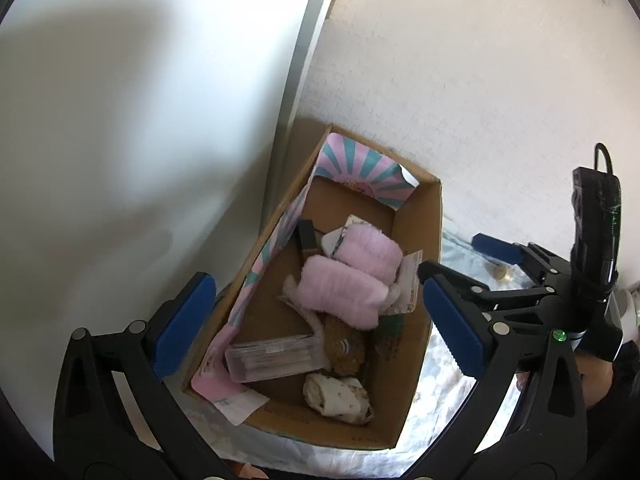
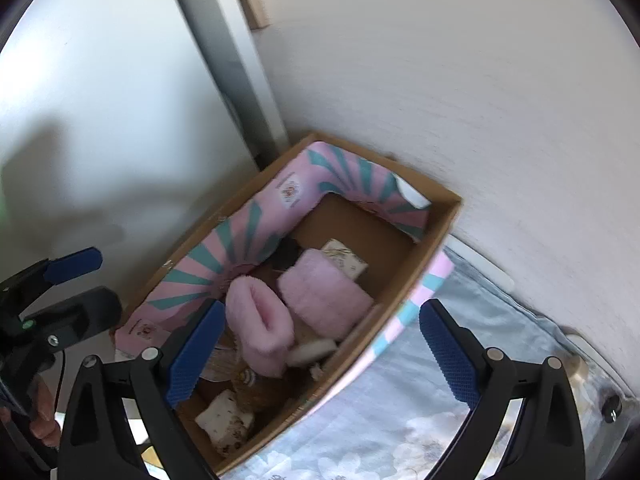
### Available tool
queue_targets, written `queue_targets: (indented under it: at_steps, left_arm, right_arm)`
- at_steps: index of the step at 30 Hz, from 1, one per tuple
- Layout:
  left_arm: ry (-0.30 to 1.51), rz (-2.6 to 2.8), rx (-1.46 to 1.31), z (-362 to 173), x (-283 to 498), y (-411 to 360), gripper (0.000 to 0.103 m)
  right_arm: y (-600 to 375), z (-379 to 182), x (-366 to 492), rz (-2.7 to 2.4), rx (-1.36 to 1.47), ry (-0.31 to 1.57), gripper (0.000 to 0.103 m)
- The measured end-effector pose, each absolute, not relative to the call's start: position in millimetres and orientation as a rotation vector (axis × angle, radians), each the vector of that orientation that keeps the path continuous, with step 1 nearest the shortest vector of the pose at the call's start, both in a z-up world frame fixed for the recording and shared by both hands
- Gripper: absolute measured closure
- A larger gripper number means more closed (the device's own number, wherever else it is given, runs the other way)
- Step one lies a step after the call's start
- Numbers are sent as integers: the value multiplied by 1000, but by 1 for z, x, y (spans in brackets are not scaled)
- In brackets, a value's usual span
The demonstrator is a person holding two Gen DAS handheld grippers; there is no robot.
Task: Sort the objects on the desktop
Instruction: 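Carry the lip gloss and tape ring into the striped box and release both, then move both open tools back over the beige roll and black lens cap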
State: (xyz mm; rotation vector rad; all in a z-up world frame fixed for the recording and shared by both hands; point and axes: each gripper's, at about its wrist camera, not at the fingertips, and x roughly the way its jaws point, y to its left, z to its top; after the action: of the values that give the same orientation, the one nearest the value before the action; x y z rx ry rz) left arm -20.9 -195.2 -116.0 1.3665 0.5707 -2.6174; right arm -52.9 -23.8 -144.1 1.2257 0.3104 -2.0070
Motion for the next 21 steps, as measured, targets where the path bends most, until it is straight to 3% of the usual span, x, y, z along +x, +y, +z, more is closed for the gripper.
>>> queue_targets:
  at_steps: [12,21]
  left_arm:
    - [449,-2683,1434,-102,-33,-151,0]
    - [204,-2795,1344,-76,-46,-80,0]
  right_arm:
    - [23,-130,-52,-2137,1221,266,6]
    - [146,-103,-39,-2500,1147,191,6]
